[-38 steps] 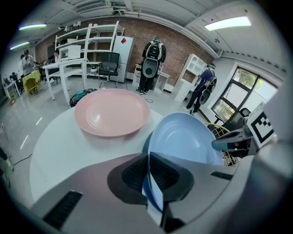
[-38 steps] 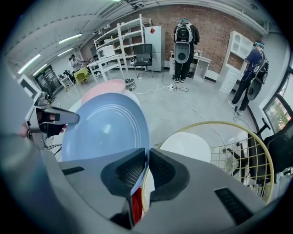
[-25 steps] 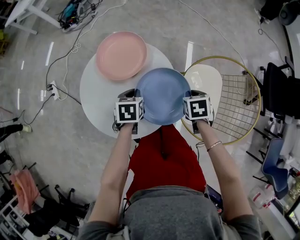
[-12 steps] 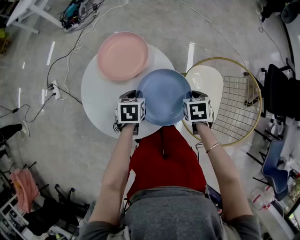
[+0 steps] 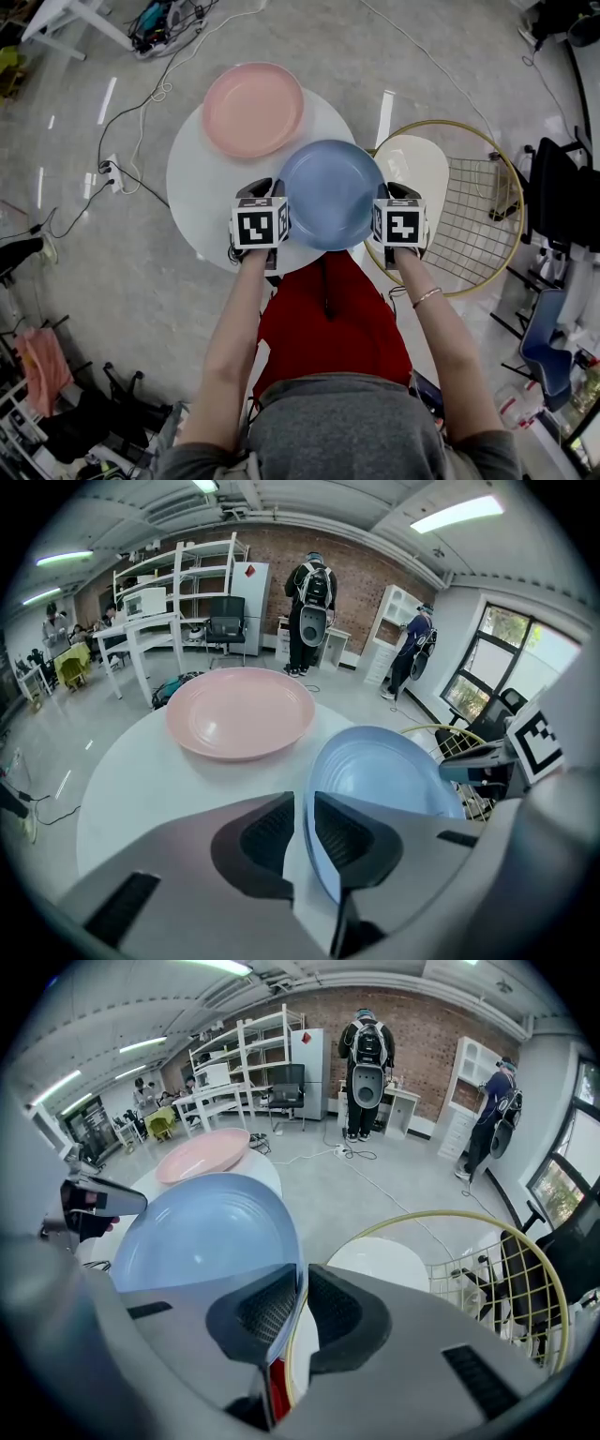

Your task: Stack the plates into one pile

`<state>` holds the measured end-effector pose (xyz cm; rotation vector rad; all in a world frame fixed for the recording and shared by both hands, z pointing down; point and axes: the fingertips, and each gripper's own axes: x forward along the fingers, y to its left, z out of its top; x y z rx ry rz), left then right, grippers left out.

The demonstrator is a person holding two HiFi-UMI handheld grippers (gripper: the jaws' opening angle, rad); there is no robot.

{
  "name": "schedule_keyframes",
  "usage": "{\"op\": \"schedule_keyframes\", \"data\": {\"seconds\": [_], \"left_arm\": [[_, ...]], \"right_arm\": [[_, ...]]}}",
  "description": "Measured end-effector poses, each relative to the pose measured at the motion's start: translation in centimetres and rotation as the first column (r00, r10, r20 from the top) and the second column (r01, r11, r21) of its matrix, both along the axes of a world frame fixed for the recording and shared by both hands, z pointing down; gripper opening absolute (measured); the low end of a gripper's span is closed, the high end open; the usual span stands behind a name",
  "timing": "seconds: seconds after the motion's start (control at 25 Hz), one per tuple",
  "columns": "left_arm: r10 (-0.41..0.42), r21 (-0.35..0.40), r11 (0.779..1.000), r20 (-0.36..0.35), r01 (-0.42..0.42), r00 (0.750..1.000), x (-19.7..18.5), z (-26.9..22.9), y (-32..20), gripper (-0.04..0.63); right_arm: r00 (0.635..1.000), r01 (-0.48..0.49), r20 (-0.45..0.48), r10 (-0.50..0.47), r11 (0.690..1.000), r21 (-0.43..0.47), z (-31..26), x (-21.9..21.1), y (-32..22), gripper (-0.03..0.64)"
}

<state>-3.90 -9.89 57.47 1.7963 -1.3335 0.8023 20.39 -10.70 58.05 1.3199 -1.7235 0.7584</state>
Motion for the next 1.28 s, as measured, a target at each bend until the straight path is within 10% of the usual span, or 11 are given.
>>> {"op": "schedule_keyframes", "data": {"seconds": [0.72,1.28], "left_arm": [[-0.088,0.048,0.995,-0.027,0.089,0.996,-4.0,-1.7,0.4,0.077],[-0.212,0.103,0.972,-0.018,0.213,0.977,-11.7,-3.4,-4.7,0.078]], "right_arm": [[0.997,-0.004,-0.069,0.016,0.984,0.176,-3.1,-1.0,-2.5,0.048],[0.971,0.194,0.082,-0.223,0.944,0.268,-6.7,-13.8,-11.6,0.048]]}}
